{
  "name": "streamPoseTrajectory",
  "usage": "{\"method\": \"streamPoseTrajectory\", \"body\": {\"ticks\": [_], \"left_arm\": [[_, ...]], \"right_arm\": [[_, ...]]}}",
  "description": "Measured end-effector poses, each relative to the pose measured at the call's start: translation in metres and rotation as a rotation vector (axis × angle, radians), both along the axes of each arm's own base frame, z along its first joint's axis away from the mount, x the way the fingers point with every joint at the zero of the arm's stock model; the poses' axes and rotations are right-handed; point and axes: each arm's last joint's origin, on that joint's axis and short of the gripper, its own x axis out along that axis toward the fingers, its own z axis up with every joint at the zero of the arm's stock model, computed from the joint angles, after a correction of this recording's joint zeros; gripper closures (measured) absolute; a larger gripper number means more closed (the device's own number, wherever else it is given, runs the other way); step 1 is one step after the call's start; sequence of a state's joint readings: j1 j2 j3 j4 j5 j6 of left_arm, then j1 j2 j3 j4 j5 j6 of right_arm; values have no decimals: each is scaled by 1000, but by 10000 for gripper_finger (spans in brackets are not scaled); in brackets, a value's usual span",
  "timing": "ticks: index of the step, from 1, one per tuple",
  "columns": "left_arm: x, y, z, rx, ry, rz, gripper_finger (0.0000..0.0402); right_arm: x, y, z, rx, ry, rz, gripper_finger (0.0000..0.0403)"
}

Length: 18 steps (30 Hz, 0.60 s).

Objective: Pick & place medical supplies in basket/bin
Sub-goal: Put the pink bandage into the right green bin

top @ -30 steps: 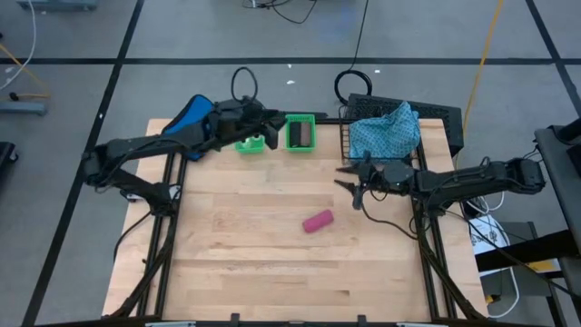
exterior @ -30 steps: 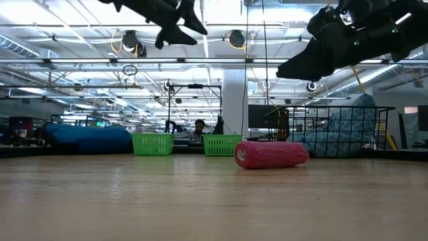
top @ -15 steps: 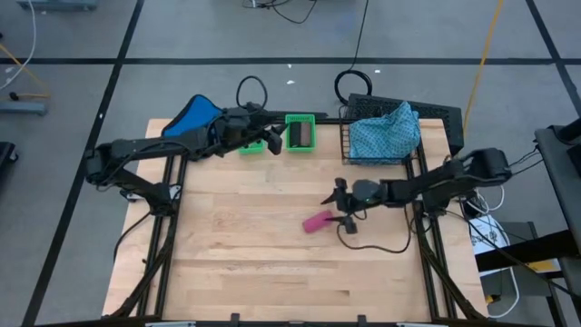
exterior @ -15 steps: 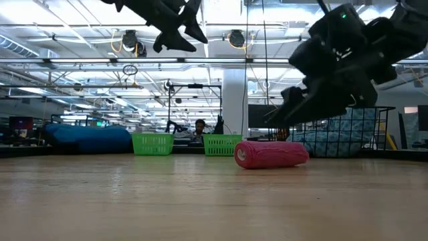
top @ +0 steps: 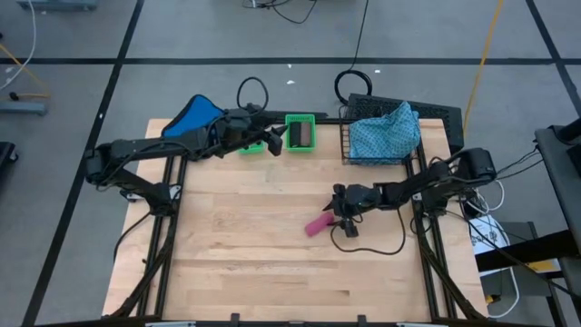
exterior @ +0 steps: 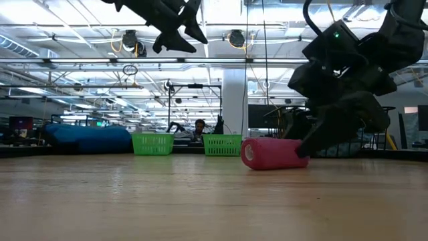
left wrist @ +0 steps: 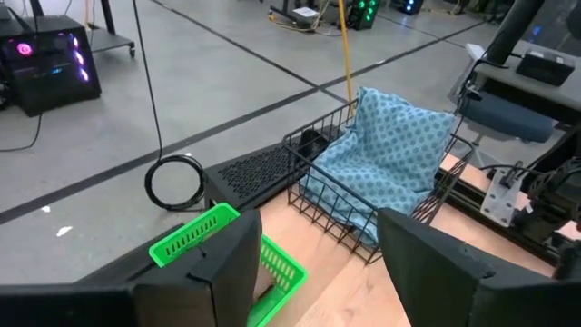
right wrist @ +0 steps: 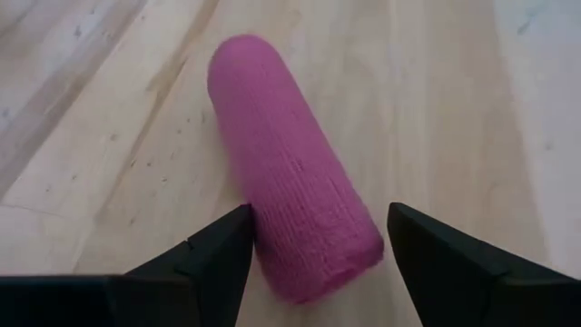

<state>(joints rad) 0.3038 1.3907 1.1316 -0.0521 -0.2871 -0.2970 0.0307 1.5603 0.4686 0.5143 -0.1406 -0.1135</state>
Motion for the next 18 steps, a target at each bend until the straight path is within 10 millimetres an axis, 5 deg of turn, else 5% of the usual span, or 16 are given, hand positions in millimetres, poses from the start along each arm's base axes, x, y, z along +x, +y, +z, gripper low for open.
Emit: {"method": "streamPoseTrajectory", "body": {"ticks": [7, 18], "left_arm": [[-1, 0, -2, -13, 15, 3, 172], [7, 0, -11, -39, 35, -2, 172]], "right_arm": [[-1, 0, -5, 9, 34, 43, 191], [1, 0, 12, -107, -103, 129, 354]]}}
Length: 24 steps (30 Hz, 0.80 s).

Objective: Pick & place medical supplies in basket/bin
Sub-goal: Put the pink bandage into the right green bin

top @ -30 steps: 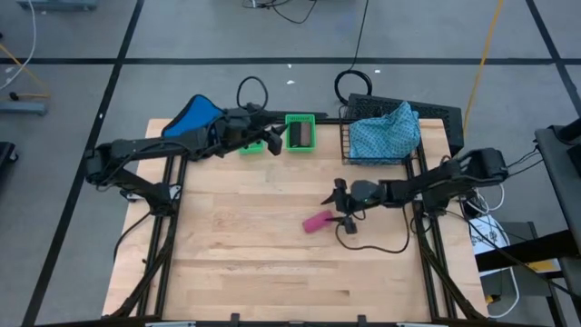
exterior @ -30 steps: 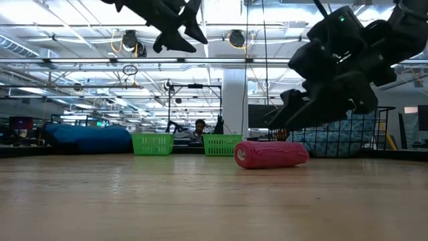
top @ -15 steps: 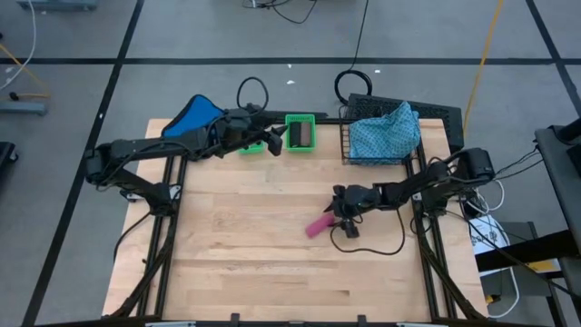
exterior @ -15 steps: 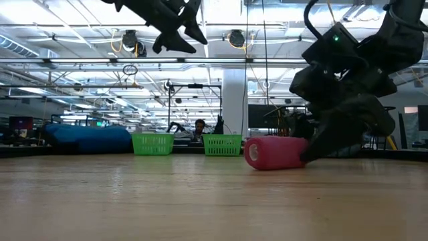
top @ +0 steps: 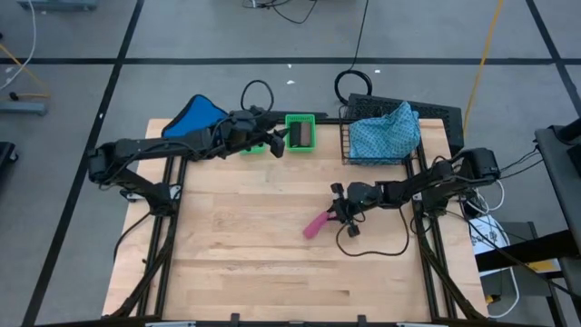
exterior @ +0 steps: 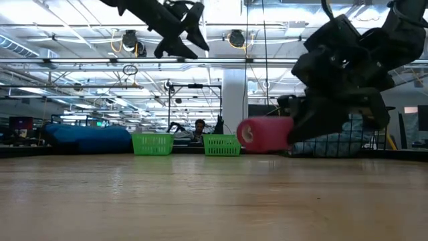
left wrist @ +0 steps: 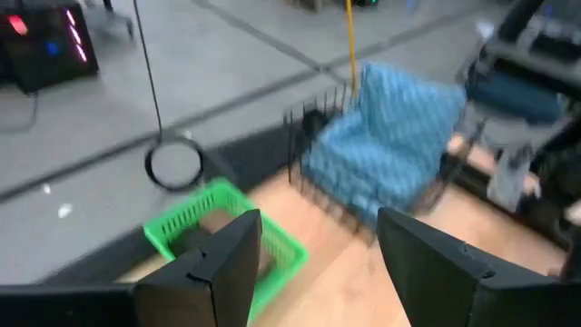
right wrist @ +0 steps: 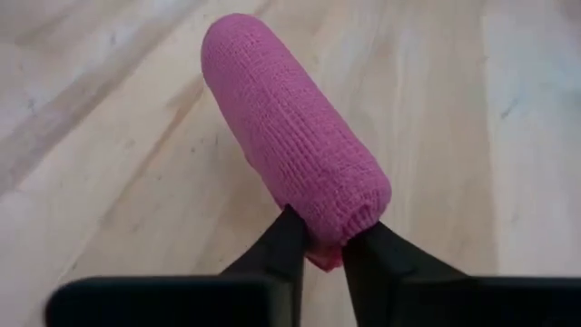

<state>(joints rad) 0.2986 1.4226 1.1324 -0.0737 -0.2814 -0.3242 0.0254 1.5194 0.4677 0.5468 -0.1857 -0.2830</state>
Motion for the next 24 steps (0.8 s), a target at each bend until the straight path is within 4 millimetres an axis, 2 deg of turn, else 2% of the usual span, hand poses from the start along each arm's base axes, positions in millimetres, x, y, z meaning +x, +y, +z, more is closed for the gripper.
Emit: {"method": "streamPoseTrajectory", "body": {"ticks": [2, 6, 11, 15, 18, 24], "left_arm": [[3, 1, -7, -18, 23, -16, 172], [12, -1, -17, -48, 45, -75, 172], [25, -7, -33, -166, 94, -239, 172], [34, -15, -27, -224, 307, -240, 172], [50, -24, -22, -233, 432, -265, 172], [91, -55, -20, -215, 444, -524, 172]], "right_arm": [[1, 0, 6, -12, -45, 8, 369], [0, -2, 20, -26, -114, -10, 369], [-4, -11, 38, -85, -188, -204, 369], [-6, -16, 43, -117, -202, -279, 368], [-6, -20, 44, -126, -208, -307, 368], [-6, -25, 42, -113, -191, -340, 369]]}}
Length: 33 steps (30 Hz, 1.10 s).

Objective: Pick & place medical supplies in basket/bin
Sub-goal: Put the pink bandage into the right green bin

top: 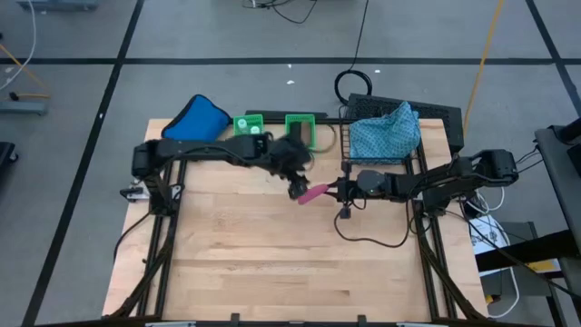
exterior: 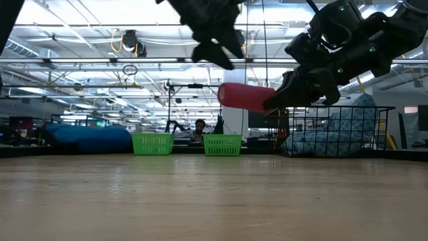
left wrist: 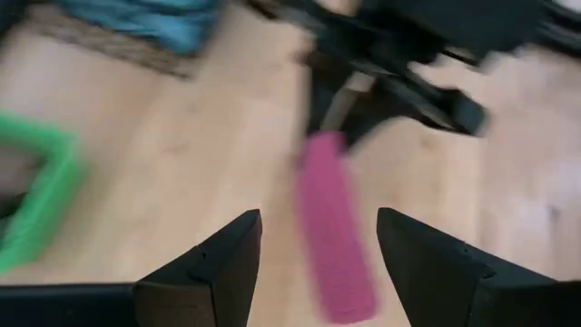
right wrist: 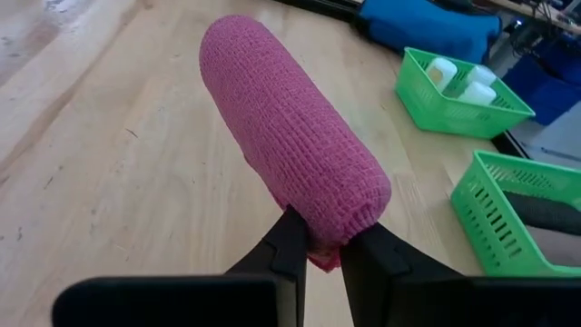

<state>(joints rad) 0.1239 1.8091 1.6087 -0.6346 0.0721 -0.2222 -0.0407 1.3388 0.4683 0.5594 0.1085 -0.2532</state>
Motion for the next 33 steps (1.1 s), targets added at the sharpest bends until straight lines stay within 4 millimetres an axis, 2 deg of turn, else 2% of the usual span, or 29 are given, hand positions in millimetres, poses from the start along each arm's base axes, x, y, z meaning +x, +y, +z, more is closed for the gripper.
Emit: {"method": "streamPoseTrajectory", "body": {"ticks": [3, 7, 12, 17, 22, 25, 30, 33], "left_arm": [[14, -15, -8, 9, 15, -89, 172], [27, -25, -19, 44, 35, -114, 172], [35, -20, -43, 80, 106, -65, 172], [41, -11, -58, 101, 140, -31, 172], [40, -2, -58, 114, 141, 1, 178], [40, 0, -58, 98, 141, -5, 218], [38, 7, -55, 71, 129, -35, 327], [31, 14, -42, 68, 101, -28, 334]], "right_arm": [[0, -2, -1, 1, 8, -7, 369], [-1, -5, 0, -26, 7, -37, 368], [0, -6, 1, -45, -10, -52, 369], [0, -6, 3, -45, -27, -52, 368], [0, -6, 3, -47, -28, -60, 368], [0, -6, 3, -34, -28, -65, 364], [1, -6, 3, 133, -63, -128, 333], [1, -8, 7, 194, -101, -154, 301]]}}
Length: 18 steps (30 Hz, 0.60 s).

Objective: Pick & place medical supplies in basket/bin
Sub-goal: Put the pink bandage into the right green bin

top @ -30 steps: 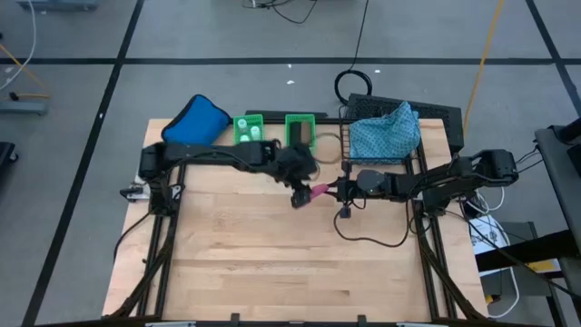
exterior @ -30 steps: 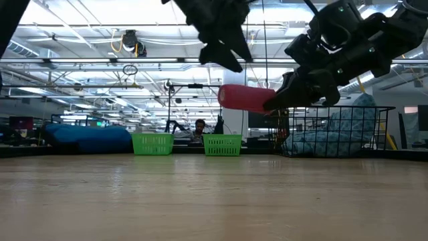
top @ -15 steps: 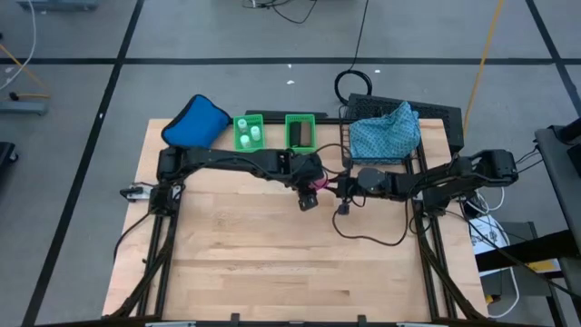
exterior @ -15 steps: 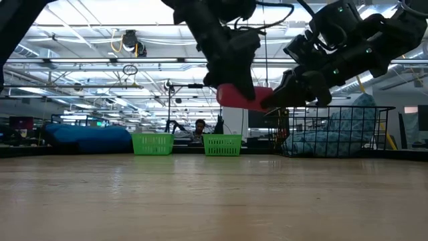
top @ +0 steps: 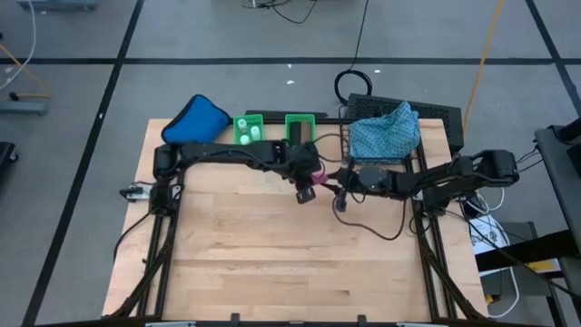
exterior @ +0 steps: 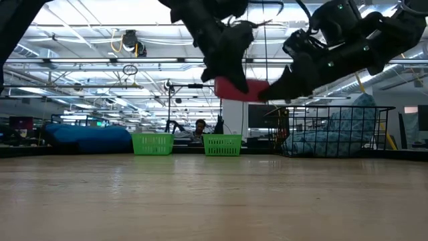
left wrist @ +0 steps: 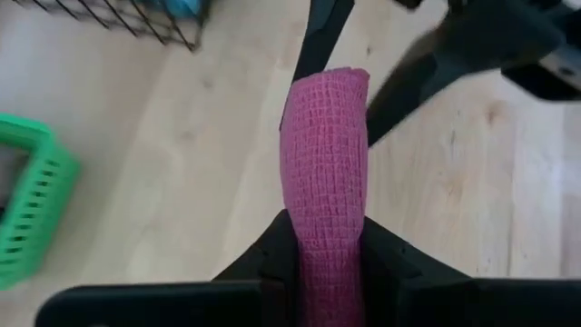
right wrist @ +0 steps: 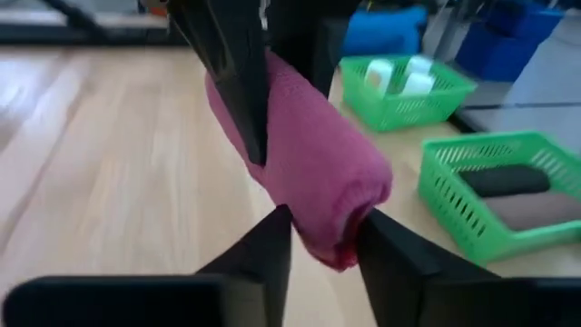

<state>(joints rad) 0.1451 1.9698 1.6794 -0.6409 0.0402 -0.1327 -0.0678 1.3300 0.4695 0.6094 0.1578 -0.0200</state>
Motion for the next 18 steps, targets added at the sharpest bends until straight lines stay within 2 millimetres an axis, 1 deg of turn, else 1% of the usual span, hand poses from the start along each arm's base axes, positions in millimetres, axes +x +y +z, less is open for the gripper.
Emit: {"method": "streamPoseTrajectory", "body": {"ticks": [4, 7, 9, 11, 12, 14, 16, 18], "left_arm": [[-11, 11, 26, 45, -77, 34, 334], [-19, 33, 51, 113, -199, 136, 334], [-24, 47, 54, 120, -253, 195, 334], [-27, 60, 45, 93, -281, 231, 334], [-29, 66, 38, 69, -286, 250, 334], [-31, 83, 27, 22, -357, 298, 334], [-38, 99, 18, -26, -430, 372, 334], [-45, 112, 4, -61, -491, 465, 334]], "right_arm": [[-4, 0, 8, -4, -11, -18, 252], [-13, 4, 11, 2, 30, 43, 224], [-19, 3, 23, -1, -9, 30, 213], [-25, 3, 30, -5, -15, 15, 208], [-29, 3, 30, -3, 1, 17, 208], [-35, 4, 31, 4, 21, 21, 211], [-38, 4, 37, 2, -6, 10, 217], [-41, 4, 36, -1, -7, 9, 224]]}}
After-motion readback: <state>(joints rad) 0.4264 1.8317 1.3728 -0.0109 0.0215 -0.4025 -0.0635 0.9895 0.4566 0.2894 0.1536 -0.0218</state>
